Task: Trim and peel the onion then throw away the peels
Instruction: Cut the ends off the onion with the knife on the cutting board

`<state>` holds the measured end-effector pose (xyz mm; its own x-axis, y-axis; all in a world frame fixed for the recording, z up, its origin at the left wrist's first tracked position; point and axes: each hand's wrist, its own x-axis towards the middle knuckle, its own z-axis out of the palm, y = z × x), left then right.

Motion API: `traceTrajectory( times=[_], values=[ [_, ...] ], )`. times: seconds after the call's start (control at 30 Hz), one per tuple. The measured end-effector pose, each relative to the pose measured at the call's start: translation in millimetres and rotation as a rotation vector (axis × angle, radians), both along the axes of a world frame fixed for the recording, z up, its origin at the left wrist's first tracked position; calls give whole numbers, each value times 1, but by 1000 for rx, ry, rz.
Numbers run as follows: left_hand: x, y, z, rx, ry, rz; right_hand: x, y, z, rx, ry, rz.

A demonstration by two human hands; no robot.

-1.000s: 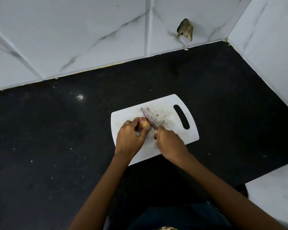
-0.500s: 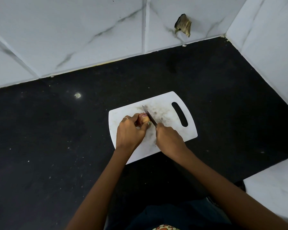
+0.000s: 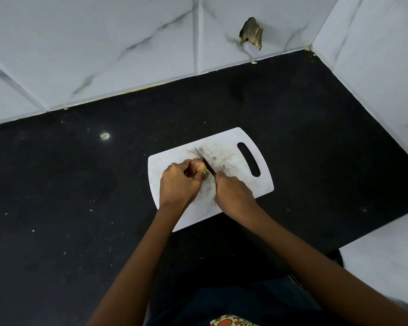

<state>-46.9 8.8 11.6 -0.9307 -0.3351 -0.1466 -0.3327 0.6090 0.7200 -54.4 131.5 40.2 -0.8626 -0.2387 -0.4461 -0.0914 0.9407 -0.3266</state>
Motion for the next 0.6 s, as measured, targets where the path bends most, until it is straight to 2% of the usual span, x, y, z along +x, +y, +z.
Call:
traceTrajectory(
  times=[0.6],
  values=[
    [-1,-3,-1,29,3,-5,3,-3,-1,-12,30,-14]
  ],
)
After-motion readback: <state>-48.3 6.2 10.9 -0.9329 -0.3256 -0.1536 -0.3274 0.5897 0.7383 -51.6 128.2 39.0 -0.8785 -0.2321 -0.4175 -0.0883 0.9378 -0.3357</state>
